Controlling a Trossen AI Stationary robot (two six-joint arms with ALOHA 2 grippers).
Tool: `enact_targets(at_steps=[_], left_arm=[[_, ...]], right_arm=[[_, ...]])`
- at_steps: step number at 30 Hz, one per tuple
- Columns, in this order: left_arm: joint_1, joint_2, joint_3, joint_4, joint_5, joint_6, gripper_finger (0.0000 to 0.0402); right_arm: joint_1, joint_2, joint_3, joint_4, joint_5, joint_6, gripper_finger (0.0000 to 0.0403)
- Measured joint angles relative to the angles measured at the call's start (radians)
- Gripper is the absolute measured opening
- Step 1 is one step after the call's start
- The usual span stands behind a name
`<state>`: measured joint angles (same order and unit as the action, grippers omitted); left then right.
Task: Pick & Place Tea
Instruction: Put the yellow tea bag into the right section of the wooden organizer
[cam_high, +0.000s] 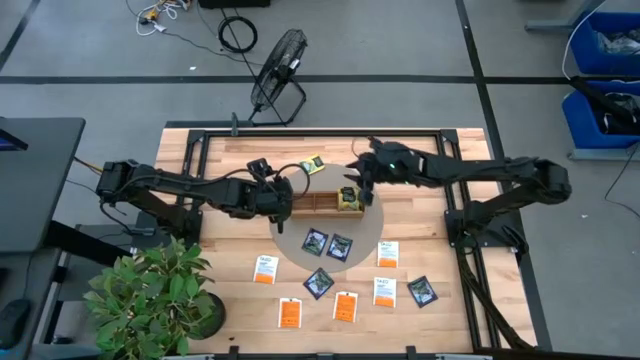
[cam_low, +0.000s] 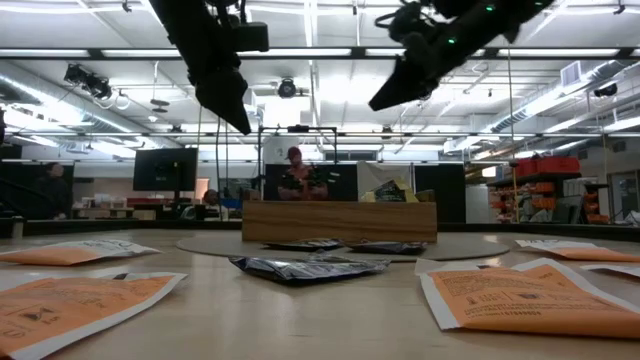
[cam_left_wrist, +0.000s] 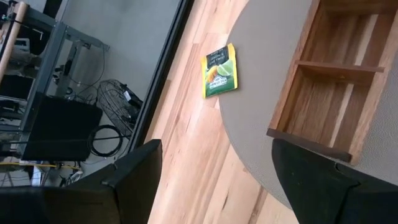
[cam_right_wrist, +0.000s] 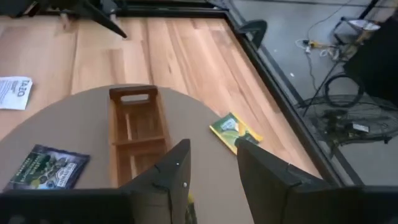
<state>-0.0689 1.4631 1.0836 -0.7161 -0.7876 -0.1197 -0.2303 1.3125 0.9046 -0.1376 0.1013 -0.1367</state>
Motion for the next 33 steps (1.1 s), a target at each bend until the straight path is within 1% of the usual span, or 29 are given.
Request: enact_targets(at_steps=[6, 11, 14, 18, 23, 26, 30, 33], left_arm=[[0.002, 0.000, 0.000, -0.011, 0.017, -0.007, 0.0304], [0.002, 0.000, 0.000, -0.043, 0.019, -0.029, 0.0304], [0.002, 0.000, 0.000, -0.076, 0.019, -0.051, 0.0304], [0.000, 0.000, 0.000, -0.109, 0.019, -0.083, 0.0304], [-0.003, 0.000, 0.000, -0.131, 0.024, -0.111, 0.0304], [-0.004, 0.000, 0.000, -0.131, 0.028, -0.114, 0.0304], [-0.004, 0.000, 0.000, -0.138, 0.034, -0.126, 0.0304], [-0.011, 0.000, 0.000, -0.153, 0.034, -0.137, 0.0304]], right_arm=[[-0.091, 0.175, 0.212, -0.121, -0.022, -0.060, 0.0142], [-0.167, 0.332, 0.389, -0.246, -0.089, -0.088, 0.0142], [-0.203, 0.423, 0.490, -0.314, -0.119, -0.101, 0.0151], [-0.239, 0.535, 0.608, -0.399, -0.164, -0.108, 0.0187], [-0.267, 0.664, 0.749, -0.484, -0.171, -0.075, 0.0248], [-0.277, 0.744, 0.840, -0.537, -0.179, -0.044, 0.0278], [-0.282, 0.848, 0.968, -0.621, -0.198, -0.016, 0.0302], [-0.283, 0.914, 1.041, -0.689, -0.213, -0.010, 0.0308]])
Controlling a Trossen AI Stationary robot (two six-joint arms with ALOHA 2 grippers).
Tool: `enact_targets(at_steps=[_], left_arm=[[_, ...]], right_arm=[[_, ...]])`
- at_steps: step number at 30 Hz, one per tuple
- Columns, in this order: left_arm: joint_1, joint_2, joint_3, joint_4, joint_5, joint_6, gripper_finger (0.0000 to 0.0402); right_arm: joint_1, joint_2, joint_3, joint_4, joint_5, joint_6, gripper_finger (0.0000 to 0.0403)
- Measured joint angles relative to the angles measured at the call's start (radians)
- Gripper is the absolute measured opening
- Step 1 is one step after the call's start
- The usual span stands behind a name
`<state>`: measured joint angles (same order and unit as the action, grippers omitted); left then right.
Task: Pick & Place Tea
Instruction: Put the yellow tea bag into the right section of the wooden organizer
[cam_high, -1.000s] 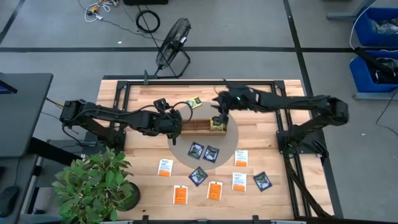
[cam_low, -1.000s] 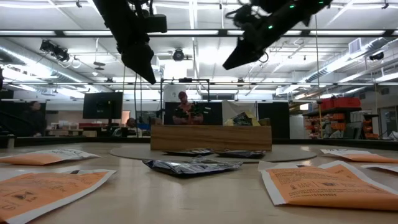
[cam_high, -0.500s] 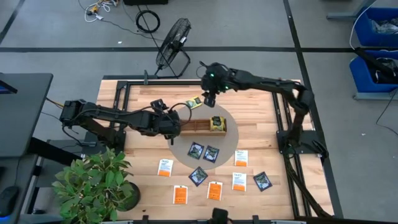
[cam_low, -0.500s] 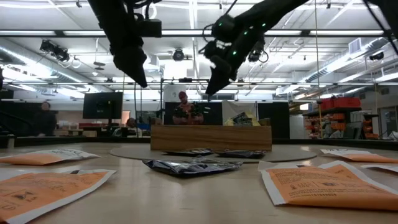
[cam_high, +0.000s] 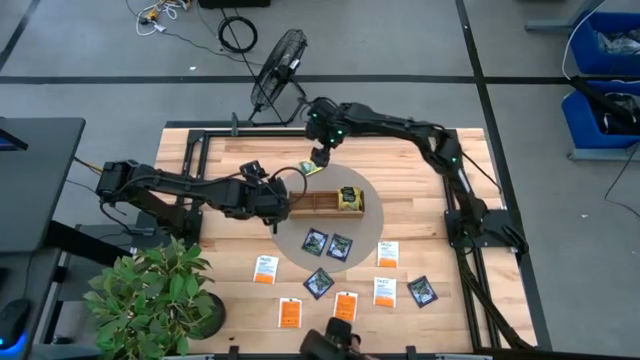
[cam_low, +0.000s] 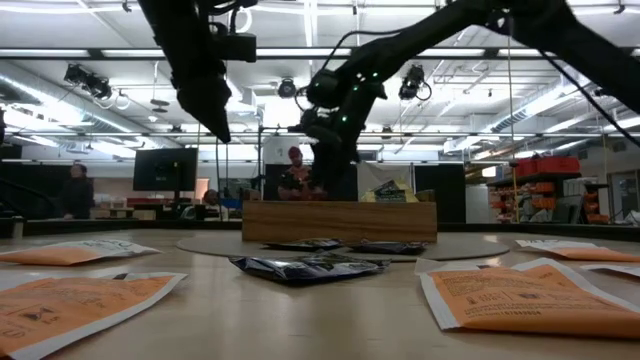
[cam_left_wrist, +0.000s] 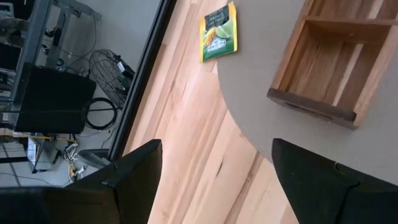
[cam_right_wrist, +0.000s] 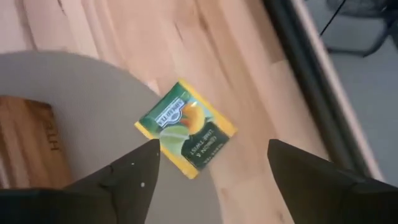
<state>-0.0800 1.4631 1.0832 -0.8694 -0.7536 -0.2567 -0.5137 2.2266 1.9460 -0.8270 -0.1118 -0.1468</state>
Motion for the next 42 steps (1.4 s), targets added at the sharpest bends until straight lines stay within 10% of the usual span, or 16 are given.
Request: enact_targets(at_steps=[27, 42], left_arm=[[-0.041, 0.000, 0.000, -0.001, 0.001, 0.003, 0.0304], [0.129, 0.000, 0.000, 0.143, 0.114, 0.194, 0.0304]], right_arm=[[-0.070, 0.117, 0.137, -0.211, -0.090, 0.066, 0.0297], [0.027, -0.289, -0.124, -0.297, 0.026, -0.015, 0.0231]])
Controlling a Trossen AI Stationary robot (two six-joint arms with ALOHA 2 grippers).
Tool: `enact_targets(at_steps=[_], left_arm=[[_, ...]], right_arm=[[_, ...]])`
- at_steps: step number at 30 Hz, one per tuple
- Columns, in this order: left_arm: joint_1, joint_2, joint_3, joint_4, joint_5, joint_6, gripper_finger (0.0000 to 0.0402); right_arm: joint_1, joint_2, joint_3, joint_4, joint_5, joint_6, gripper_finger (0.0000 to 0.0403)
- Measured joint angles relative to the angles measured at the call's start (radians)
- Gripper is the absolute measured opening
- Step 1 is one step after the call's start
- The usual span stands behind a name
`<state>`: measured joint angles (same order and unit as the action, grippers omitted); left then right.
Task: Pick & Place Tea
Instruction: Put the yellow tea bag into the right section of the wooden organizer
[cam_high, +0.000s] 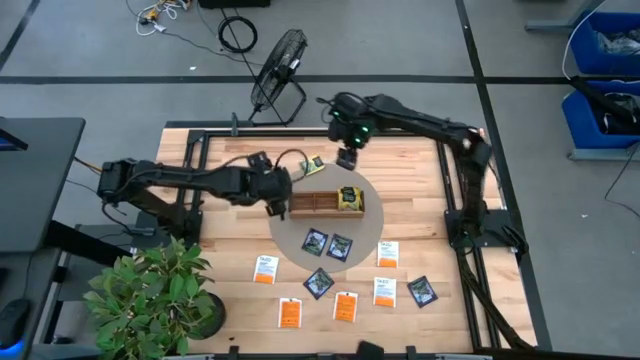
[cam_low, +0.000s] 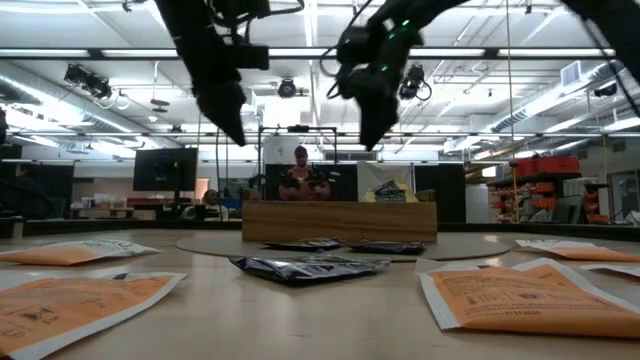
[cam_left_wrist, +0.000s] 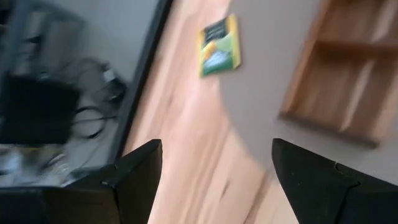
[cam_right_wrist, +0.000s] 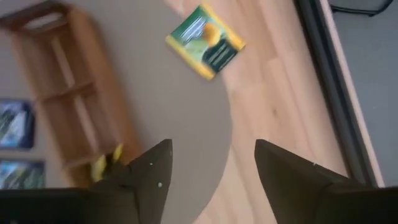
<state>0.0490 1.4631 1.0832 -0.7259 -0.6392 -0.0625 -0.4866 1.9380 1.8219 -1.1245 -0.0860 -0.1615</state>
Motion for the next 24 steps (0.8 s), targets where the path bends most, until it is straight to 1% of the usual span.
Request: enact_targets(at_steps=[5, 9, 13, 16, 18, 21, 24], left_arm=[[0.089, 0.000, 0.000, 0.168, 0.243, 0.119, 0.0304], [0.167, 0.000, 0.000, 0.245, 0.347, 0.151, 0.0304], [0.257, 0.002, 0.000, 0.315, 0.455, 0.151, 0.0304], [0.316, 0.002, 0.000, 0.358, 0.551, 0.139, 0.0304], [0.340, 0.002, 0.001, 0.385, 0.585, 0.125, 0.0304], [0.360, 0.004, 0.033, 0.371, 0.595, 0.120, 0.0304], [0.361, 0.027, 0.104, 0.328, 0.593, 0.120, 0.0303]], right_arm=[[0.053, -0.235, -0.263, 0.087, 0.000, 0.036, 0.0212], [0.108, -0.416, -0.477, 0.217, 0.003, 0.094, 0.0206], [0.176, -0.547, -0.677, 0.356, 0.054, 0.140, 0.0205], [0.225, -0.599, -0.804, 0.456, 0.094, 0.175, 0.0205], [0.254, -0.617, -0.873, 0.515, 0.110, 0.194, 0.0205], [0.288, -0.623, -0.949, 0.605, 0.112, 0.207, 0.0205], [0.313, -0.623, -0.996, 0.671, 0.112, 0.212, 0.0205]])
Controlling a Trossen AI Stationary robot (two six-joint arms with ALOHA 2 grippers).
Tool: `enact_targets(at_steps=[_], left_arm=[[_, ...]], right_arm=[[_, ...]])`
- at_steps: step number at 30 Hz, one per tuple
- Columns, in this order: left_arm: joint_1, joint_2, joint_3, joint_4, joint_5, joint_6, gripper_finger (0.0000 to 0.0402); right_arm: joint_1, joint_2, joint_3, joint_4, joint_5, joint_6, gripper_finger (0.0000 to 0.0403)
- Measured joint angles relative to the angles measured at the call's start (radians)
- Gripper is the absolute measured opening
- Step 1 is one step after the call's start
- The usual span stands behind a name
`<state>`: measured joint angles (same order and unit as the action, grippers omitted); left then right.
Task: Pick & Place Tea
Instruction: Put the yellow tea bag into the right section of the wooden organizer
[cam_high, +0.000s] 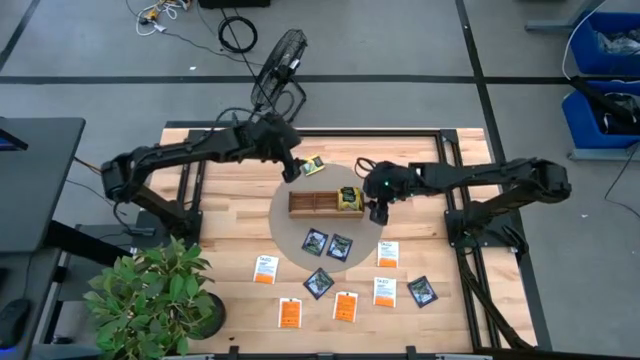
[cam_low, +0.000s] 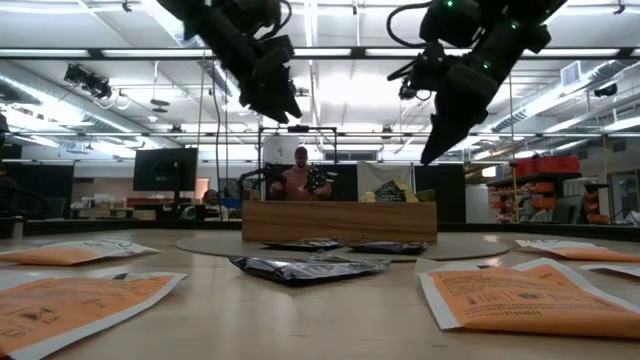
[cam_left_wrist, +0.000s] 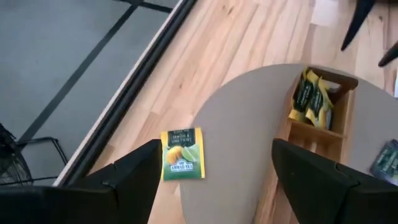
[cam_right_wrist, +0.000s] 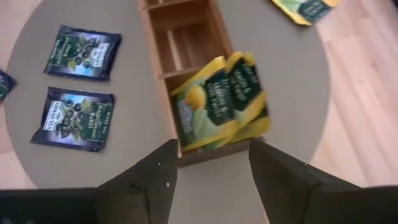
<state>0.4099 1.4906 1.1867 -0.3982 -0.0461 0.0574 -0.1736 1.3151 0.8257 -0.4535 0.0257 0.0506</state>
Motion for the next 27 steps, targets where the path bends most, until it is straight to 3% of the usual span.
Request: enact_targets(at_steps=[6, 12, 21, 27], left_arm=[[0.009, 0.136, 0.204, -0.155, -0.016, 0.045, 0.0278], [0.032, 0.302, 0.327, -0.252, -0.009, 0.121, 0.0260], [0.096, 0.459, 0.439, -0.300, 0.066, 0.197, 0.0275], [0.140, 0.574, 0.588, -0.418, 0.084, 0.187, 0.0284]], right_arm=[[0.045, 0.000, -0.026, 0.027, 0.001, 0.024, 0.0205], [0.131, -0.006, -0.053, 0.003, 0.009, 0.068, 0.0205], [0.304, -0.016, -0.059, -0.055, 0.103, 0.178, 0.0205], [0.408, -0.016, -0.058, -0.053, 0.211, 0.193, 0.0205]])
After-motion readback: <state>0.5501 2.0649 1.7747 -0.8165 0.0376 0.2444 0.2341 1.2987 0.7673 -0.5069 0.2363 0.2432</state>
